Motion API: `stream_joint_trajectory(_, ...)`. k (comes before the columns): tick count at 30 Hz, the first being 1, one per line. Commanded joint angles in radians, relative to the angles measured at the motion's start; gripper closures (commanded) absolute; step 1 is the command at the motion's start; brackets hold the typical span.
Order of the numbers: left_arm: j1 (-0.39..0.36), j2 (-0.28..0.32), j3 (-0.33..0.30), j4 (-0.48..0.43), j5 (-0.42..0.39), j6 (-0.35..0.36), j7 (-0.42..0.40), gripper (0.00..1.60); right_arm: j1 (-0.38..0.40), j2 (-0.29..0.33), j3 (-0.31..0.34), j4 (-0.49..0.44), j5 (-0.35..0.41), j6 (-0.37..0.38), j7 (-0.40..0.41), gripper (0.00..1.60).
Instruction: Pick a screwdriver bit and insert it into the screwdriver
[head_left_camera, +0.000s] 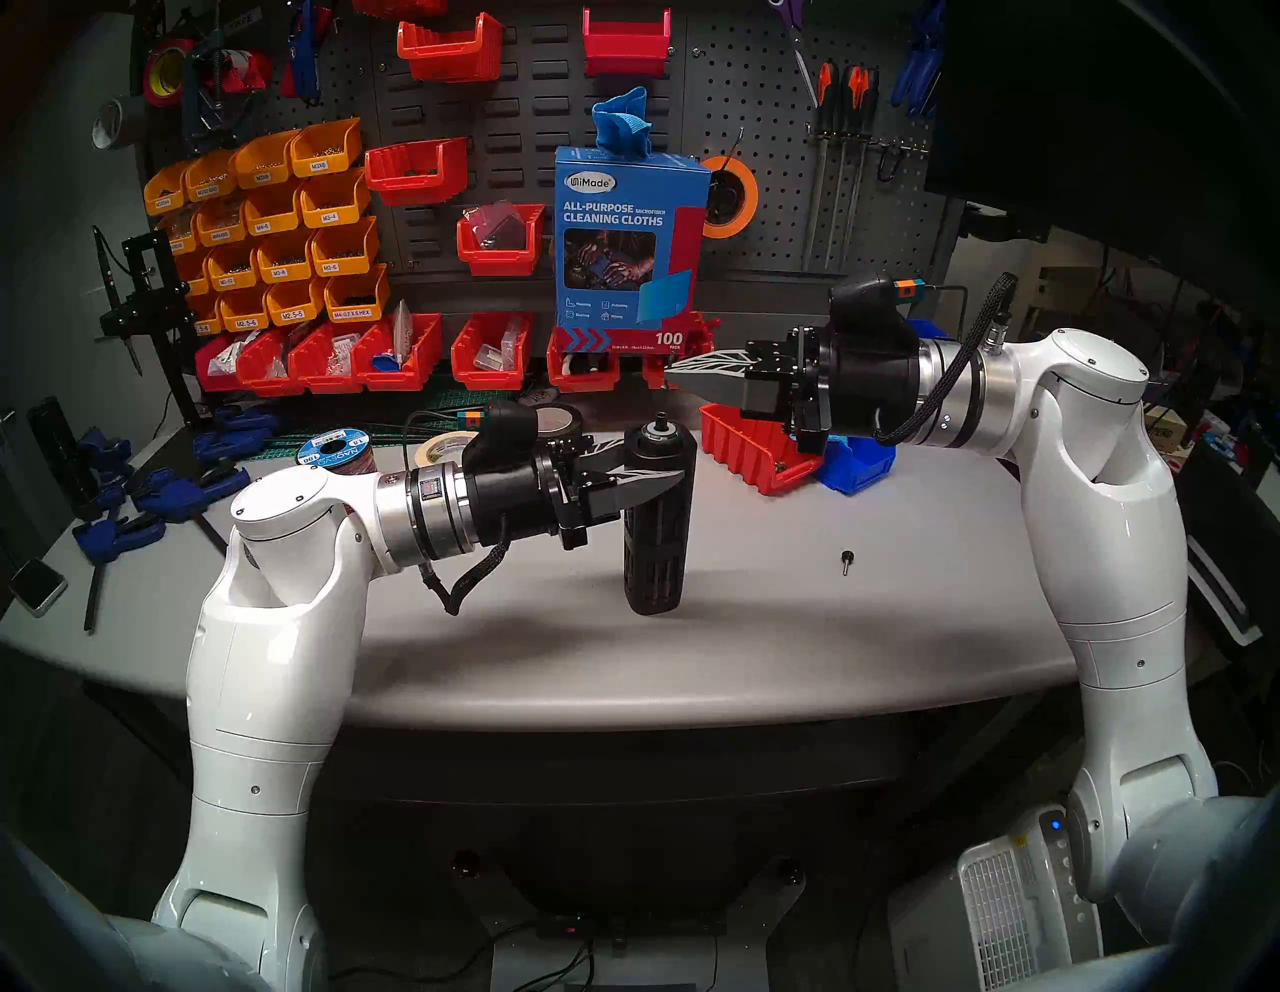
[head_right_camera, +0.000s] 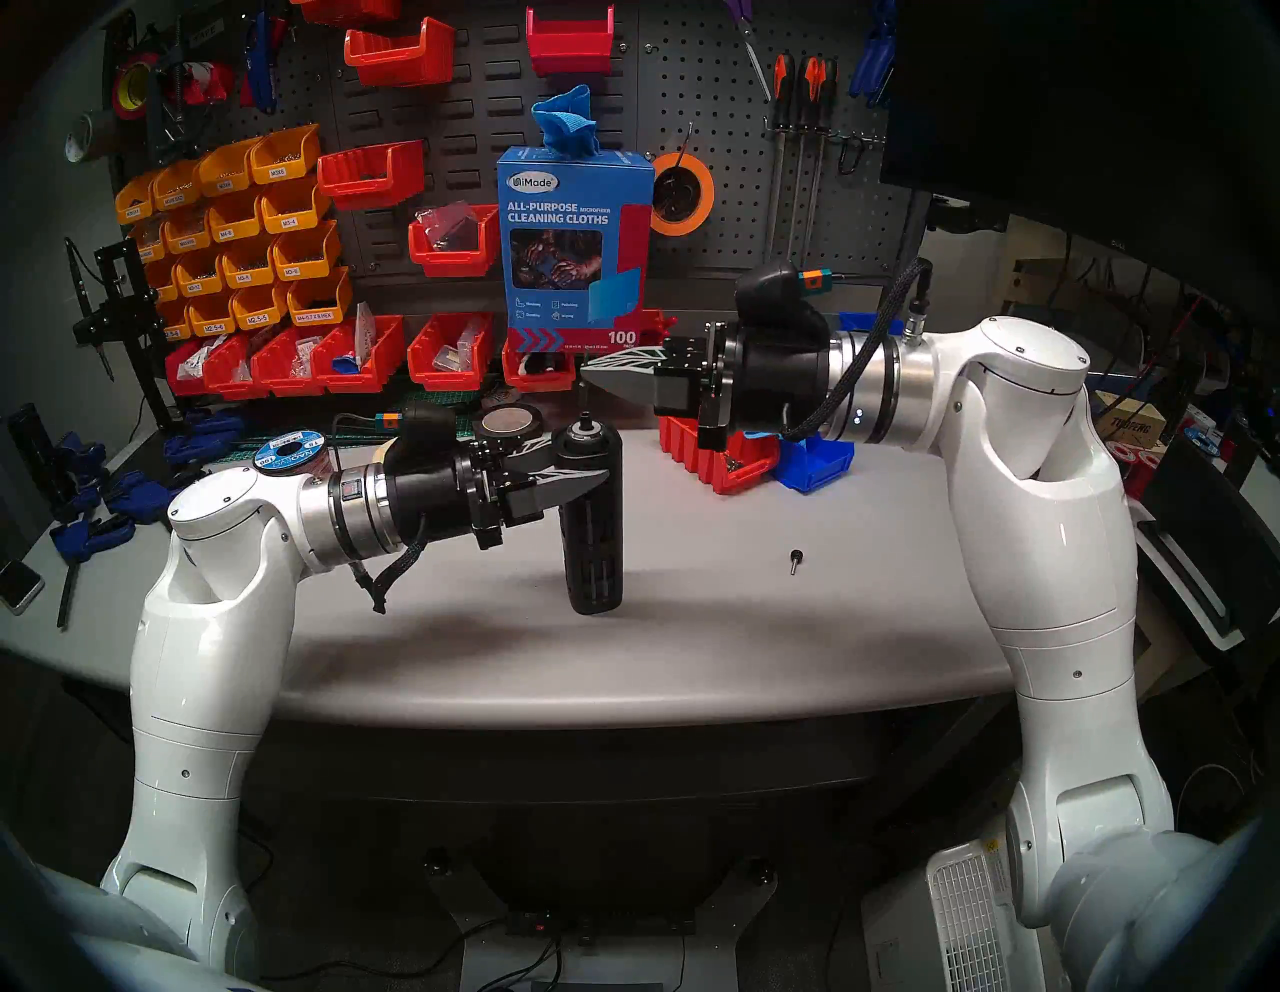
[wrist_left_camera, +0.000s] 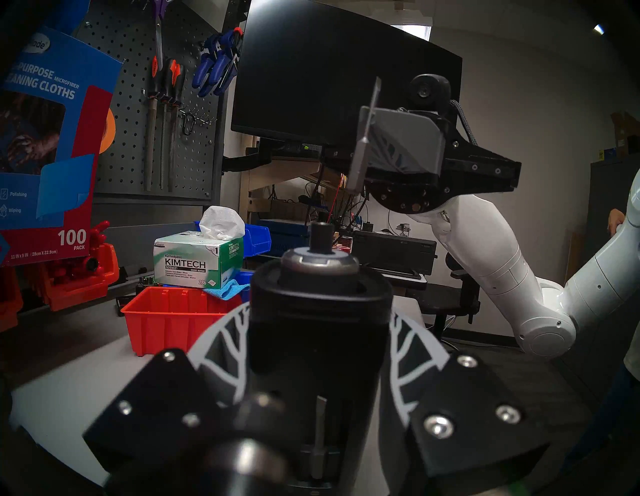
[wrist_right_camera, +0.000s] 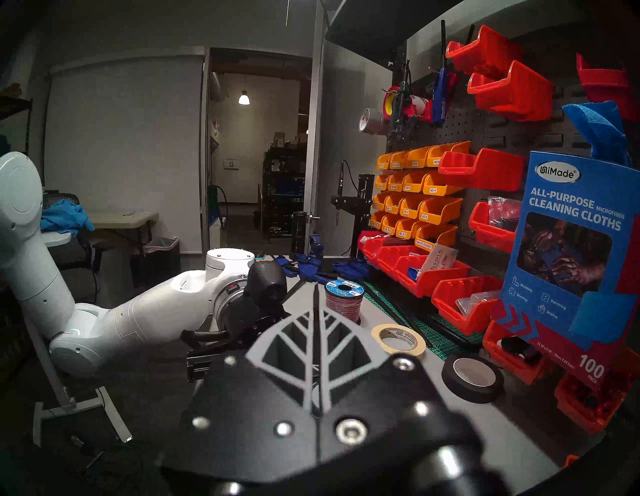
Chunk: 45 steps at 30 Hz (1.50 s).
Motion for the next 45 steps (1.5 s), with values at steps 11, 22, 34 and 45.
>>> stream_joint_trajectory(11,0.013,0.013,0.008,0.010,0.003,0.005,0.008,1.60,0.029,0.022,-0.009,0.019,0.011,-0.027,0.035,1.60)
stream_joint_trajectory(22,0.017,0.022,0.011,0.008,-0.006,0.008,0.010,1.60,0.059,0.014,-0.019,0.043,0.004,-0.039,0.027,1.60)
stream_joint_trajectory(34,0.022,0.029,0.012,0.002,-0.015,0.009,0.013,1.60,0.069,0.011,-0.027,0.058,-0.003,-0.047,0.028,1.60)
stream_joint_trajectory(45,0.028,0.032,0.012,0.000,-0.020,0.009,0.017,1.60,0.069,0.015,-0.028,0.071,-0.015,-0.055,0.025,1.60)
